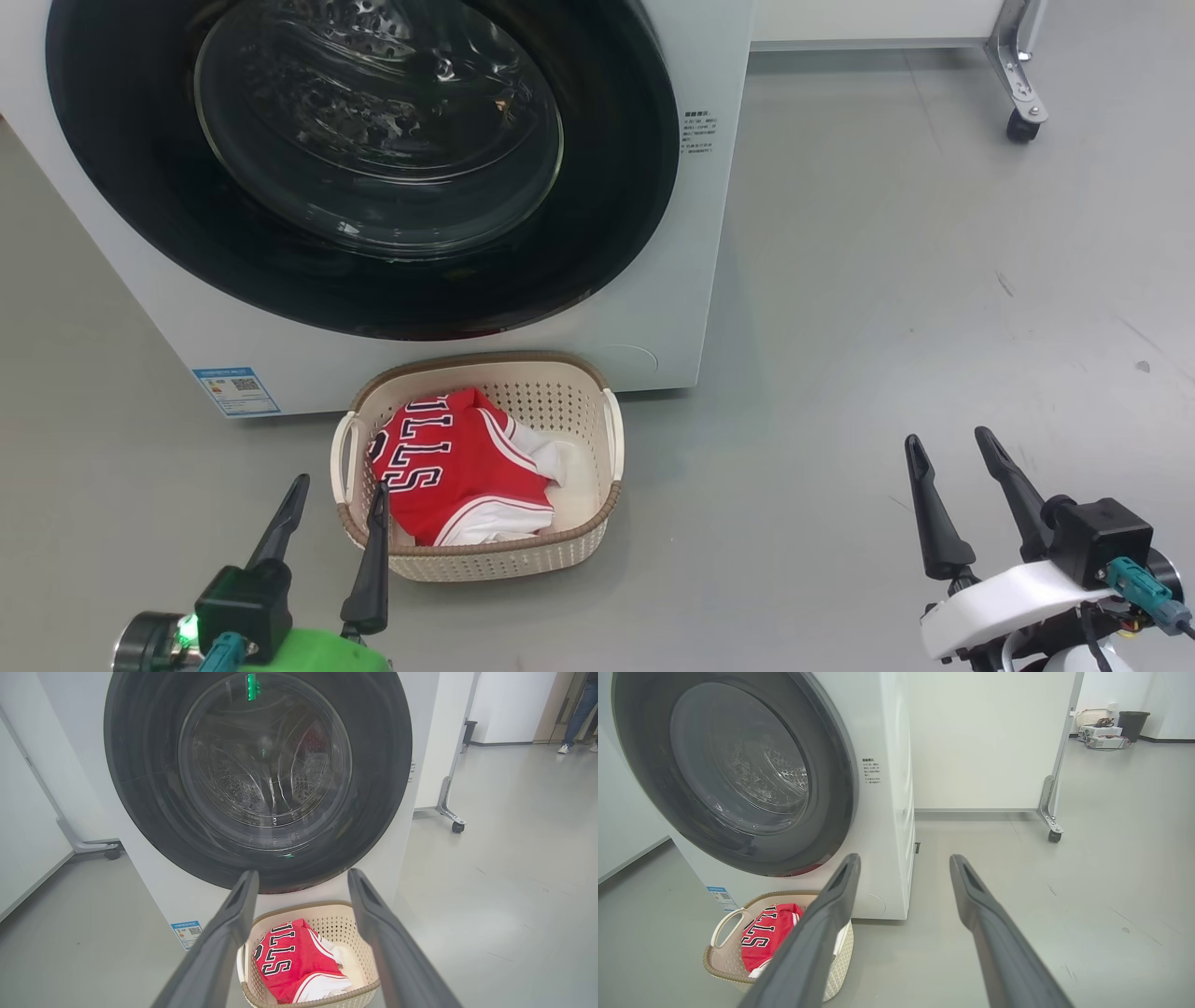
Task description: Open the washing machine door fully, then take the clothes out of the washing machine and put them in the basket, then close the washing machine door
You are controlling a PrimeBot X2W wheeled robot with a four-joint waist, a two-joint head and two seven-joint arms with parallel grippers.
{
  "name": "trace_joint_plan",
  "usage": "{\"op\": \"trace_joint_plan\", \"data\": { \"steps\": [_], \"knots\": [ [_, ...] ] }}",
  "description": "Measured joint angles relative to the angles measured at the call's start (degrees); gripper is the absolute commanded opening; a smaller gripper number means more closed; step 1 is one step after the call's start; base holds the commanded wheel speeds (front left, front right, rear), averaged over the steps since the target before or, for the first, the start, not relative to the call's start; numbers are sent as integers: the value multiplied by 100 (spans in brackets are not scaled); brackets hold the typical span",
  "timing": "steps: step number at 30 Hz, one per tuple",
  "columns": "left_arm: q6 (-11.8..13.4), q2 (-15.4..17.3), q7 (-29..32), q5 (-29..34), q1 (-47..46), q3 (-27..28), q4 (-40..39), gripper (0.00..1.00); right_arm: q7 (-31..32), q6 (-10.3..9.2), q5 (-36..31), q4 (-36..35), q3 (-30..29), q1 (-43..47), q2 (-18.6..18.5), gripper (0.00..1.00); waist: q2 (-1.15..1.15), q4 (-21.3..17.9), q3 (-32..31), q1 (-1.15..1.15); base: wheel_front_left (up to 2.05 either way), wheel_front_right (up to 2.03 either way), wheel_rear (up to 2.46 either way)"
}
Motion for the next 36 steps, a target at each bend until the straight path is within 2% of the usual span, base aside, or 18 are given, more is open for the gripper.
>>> {"op": "trace_joint_plan", "data": {
  "steps": [3, 4, 10, 18, 28, 36],
  "knots": [
    [0, 0, 0, 5, 1, 2, -14, 100, 48, -2, 0, -42, -1, 20, -2, 100, 0, -2, 6, 0, 0, 0, 0],
    [0, 0, 1, 5, 1, 4, -22, 0, 49, -8, 0, -54, -2, 25, -4, 0, 0, -3, 9, 0, 0, 0, 0],
    [-1, -110, 0, 3, 34, -101, 383, 0, 48, 1, 1, 321, 90, 167, 192, 0, 0, -3, 9, 0, 0, 0, 0],
    [-10, -160, -8, -261, 144, -146, 353, 0, 48, 14, 270, 348, 89, 235, 257, 0, 0, -7, 4, 0, 0, 0, 0],
    [-88, -198, -5, -1221, 176, 33, 310, 0, 152, 120, 1114, 344, -122, 232, 342, 0, 0, -18, -12, 0, 0, 0, 0],
    [-157, -216, 51, -1725, 173, 159, 333, 0, 242, 179, 1596, 360, -254, 214, 371, 0, 0, -24, -24, 0, 0, 0, 0]
  ]
}}
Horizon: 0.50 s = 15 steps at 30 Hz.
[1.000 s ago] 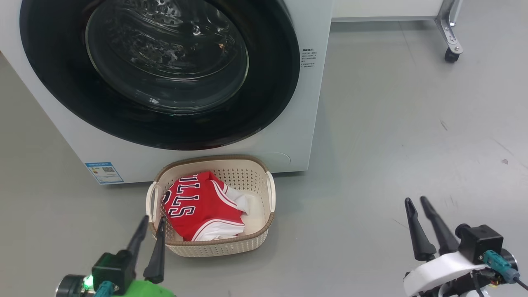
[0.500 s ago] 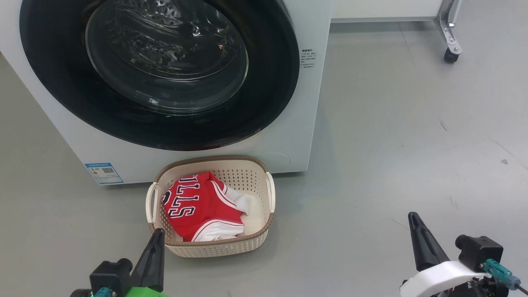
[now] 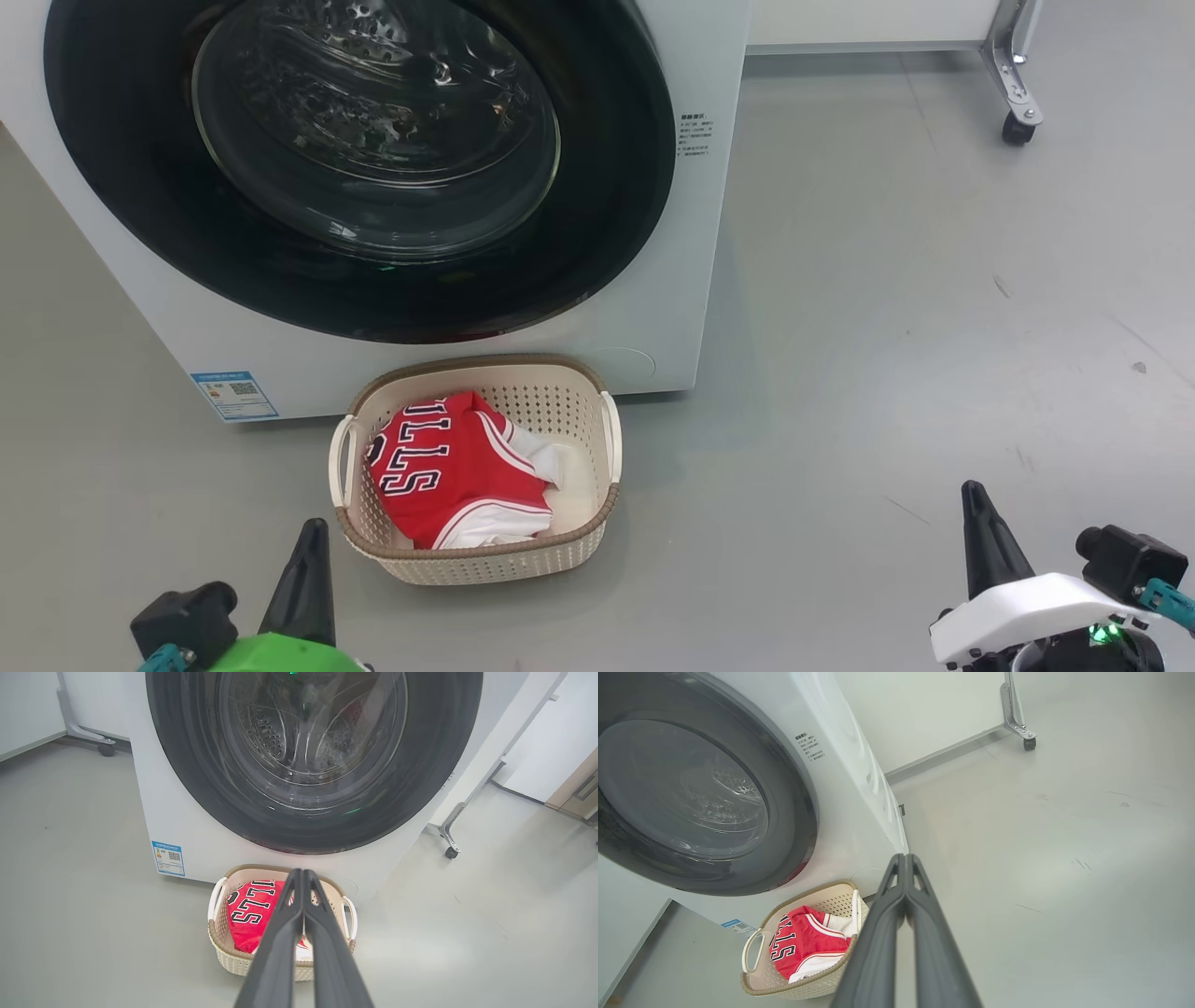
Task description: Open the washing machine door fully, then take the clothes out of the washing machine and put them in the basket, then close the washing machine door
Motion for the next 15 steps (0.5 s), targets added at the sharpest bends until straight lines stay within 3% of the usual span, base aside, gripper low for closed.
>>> {"op": "trace_joint_plan", "data": {
  "steps": [15],
  "knots": [
    [-163, 3, 149, -1159, -64, 232, 172, 0, 210, 132, 1044, 129, -269, -135, 47, 0, 0, -13, -28, 0, 0, 0, 0]
  ]
}}
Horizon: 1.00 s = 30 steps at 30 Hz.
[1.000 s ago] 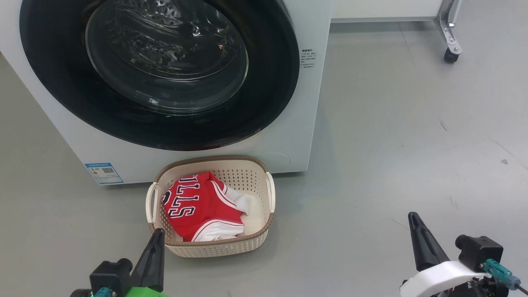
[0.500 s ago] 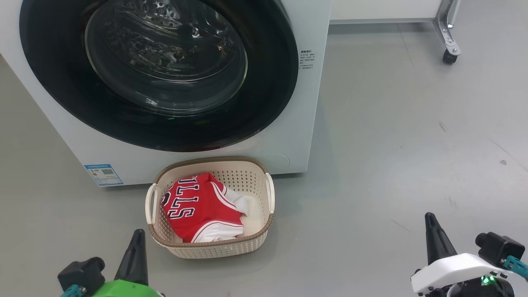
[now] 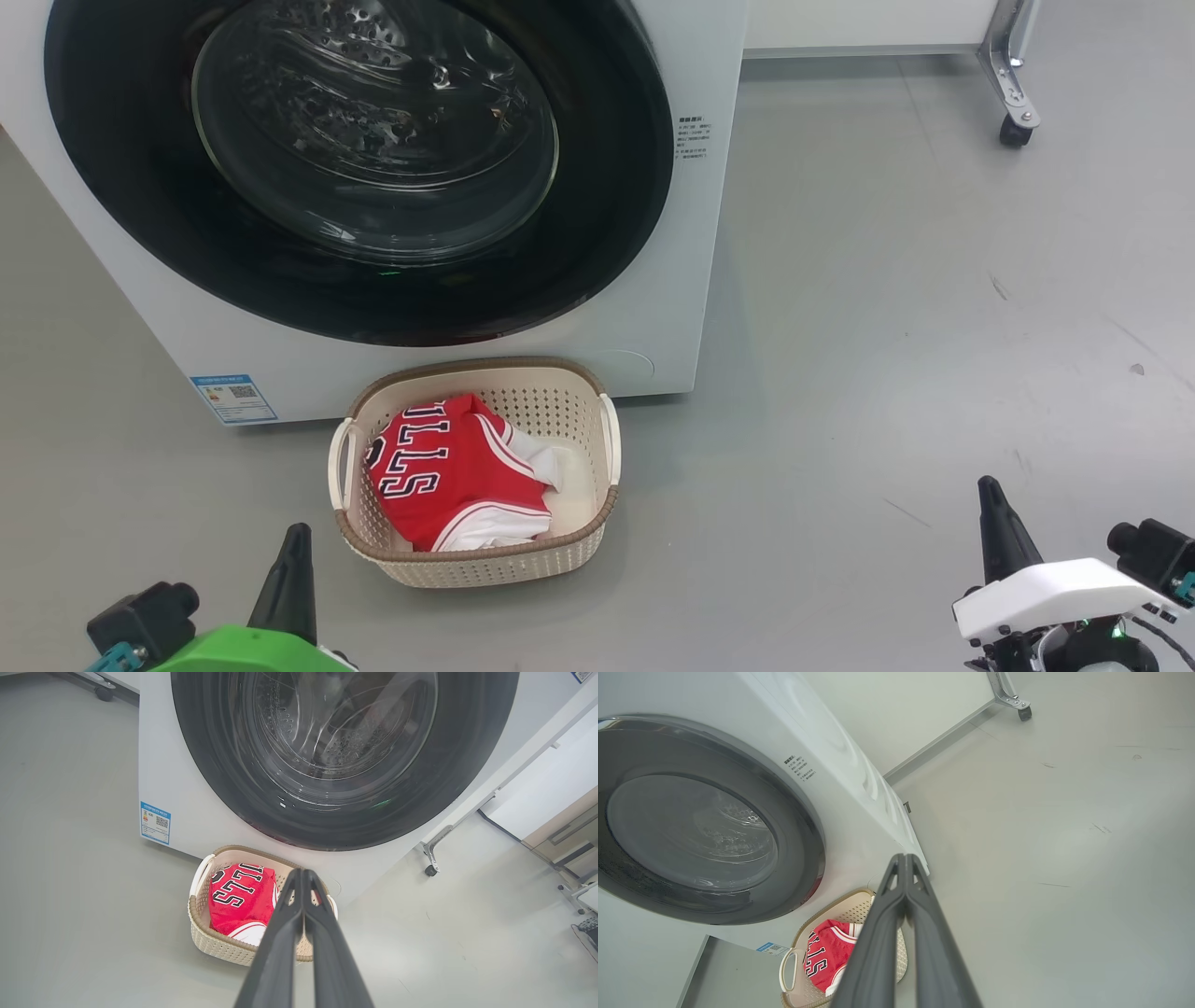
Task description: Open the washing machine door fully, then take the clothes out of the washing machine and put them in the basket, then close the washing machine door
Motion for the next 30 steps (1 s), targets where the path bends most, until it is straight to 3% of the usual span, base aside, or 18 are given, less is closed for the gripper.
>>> {"op": "trace_joint_plan", "data": {
  "steps": [30],
  "knots": [
    [-403, 1, 278, -2364, -358, 445, 502, 0, 375, 307, 2134, 378, -548, -371, 125, 0, 0, -24, -65, 0, 0, 0, 0]
  ]
}}
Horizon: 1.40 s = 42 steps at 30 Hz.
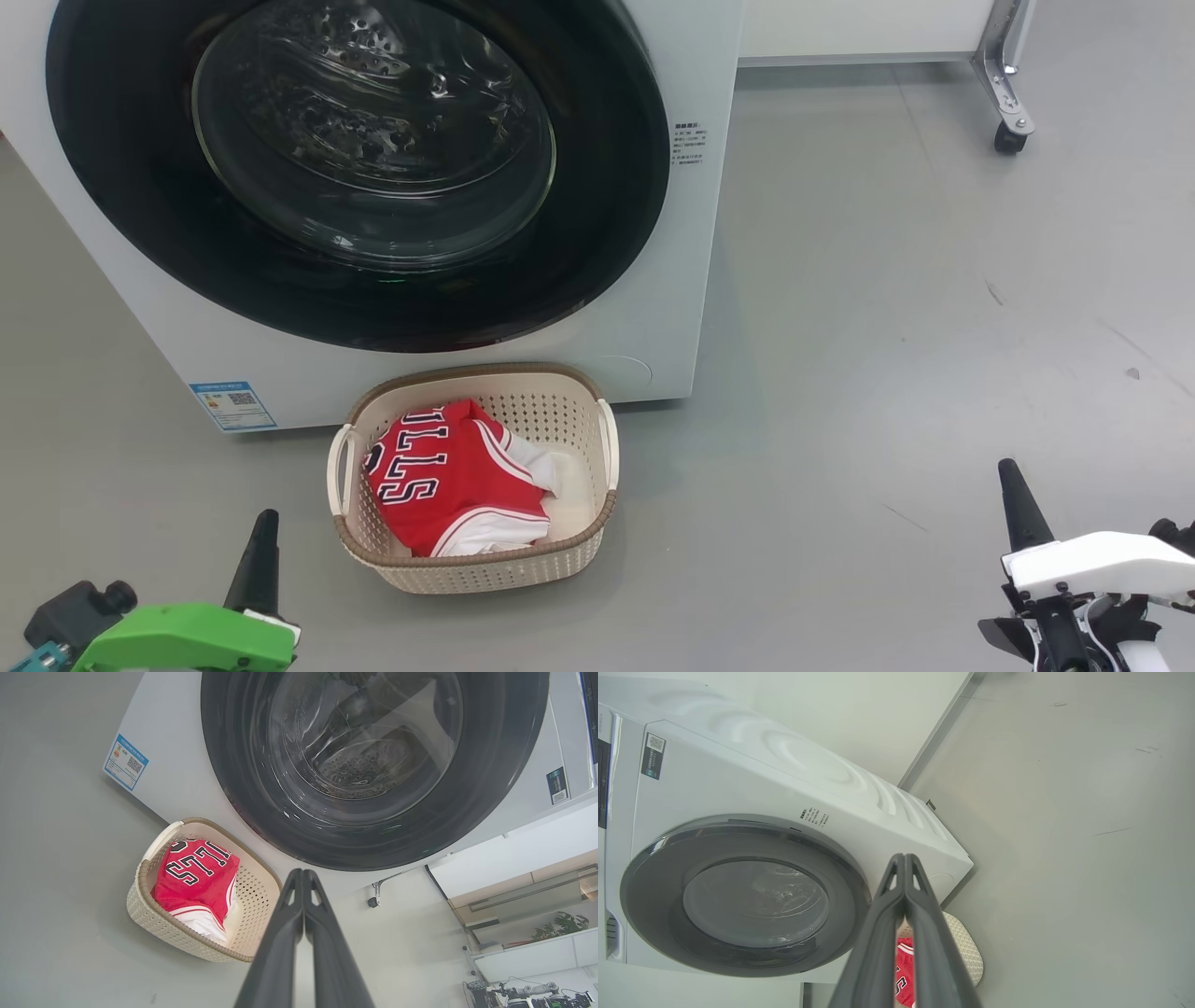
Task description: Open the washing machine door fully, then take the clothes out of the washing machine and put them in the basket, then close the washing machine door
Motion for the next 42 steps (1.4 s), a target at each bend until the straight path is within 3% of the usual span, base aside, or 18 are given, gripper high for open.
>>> {"op": "trace_joint_plan", "data": {
  "steps": [33, 42],
  "knots": [
    [-504, -12, 247, -2480, -413, 490, 572, 0, 381, 375, 2249, 416, -591, -438, 156, 0, 0, -25, -71, 0, 0, 0, 0],
    [-545, -21, 272, -2570, -467, 515, 651, 0, 400, 399, 2369, 460, -630, -453, 164, 0, 0, -25, -75, 0, 0, 0, 0]
  ]
}}
